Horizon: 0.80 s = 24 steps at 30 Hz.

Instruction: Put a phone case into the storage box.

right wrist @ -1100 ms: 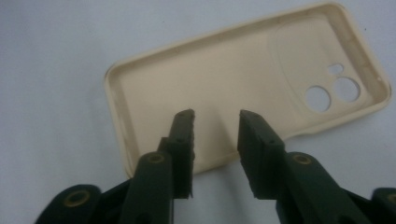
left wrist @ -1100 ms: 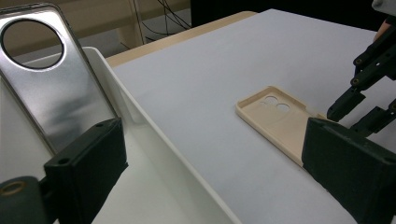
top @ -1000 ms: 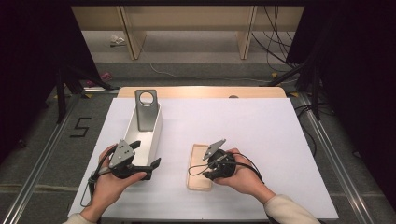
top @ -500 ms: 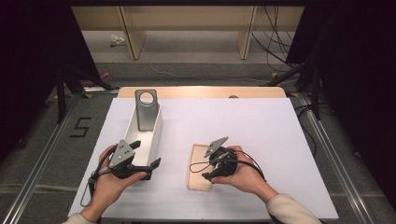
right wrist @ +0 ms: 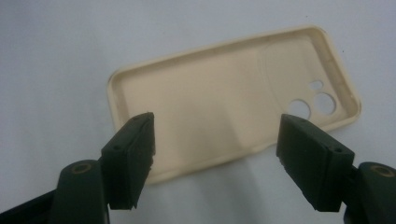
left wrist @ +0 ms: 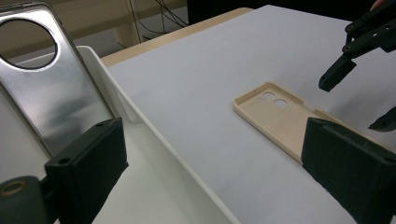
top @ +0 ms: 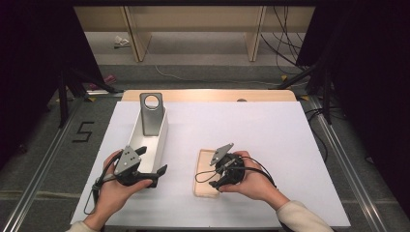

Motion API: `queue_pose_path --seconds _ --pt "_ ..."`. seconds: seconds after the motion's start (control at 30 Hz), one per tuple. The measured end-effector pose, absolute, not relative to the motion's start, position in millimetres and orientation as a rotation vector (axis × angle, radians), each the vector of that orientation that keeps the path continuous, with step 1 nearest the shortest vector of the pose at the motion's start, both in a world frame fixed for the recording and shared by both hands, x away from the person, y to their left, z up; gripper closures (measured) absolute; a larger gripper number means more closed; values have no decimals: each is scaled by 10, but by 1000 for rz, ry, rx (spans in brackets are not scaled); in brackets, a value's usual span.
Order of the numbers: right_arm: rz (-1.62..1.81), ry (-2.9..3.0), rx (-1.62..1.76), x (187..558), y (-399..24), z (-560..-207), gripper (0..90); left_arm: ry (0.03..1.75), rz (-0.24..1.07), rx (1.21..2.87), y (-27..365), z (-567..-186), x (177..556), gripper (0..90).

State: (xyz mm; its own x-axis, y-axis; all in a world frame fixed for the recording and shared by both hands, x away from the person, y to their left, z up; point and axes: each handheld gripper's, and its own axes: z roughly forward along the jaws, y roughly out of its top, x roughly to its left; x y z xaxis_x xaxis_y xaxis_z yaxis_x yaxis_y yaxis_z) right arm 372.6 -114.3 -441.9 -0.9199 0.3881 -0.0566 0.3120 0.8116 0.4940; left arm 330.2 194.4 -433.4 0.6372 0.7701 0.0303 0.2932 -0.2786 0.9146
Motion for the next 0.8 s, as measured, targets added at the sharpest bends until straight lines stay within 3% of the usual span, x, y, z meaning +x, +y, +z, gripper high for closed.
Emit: queue_pose_path --seconds 0.8 --pt "434 2942 192 3500 -783 -4511 354 841 590 1856 1928 -4336 3299 65"
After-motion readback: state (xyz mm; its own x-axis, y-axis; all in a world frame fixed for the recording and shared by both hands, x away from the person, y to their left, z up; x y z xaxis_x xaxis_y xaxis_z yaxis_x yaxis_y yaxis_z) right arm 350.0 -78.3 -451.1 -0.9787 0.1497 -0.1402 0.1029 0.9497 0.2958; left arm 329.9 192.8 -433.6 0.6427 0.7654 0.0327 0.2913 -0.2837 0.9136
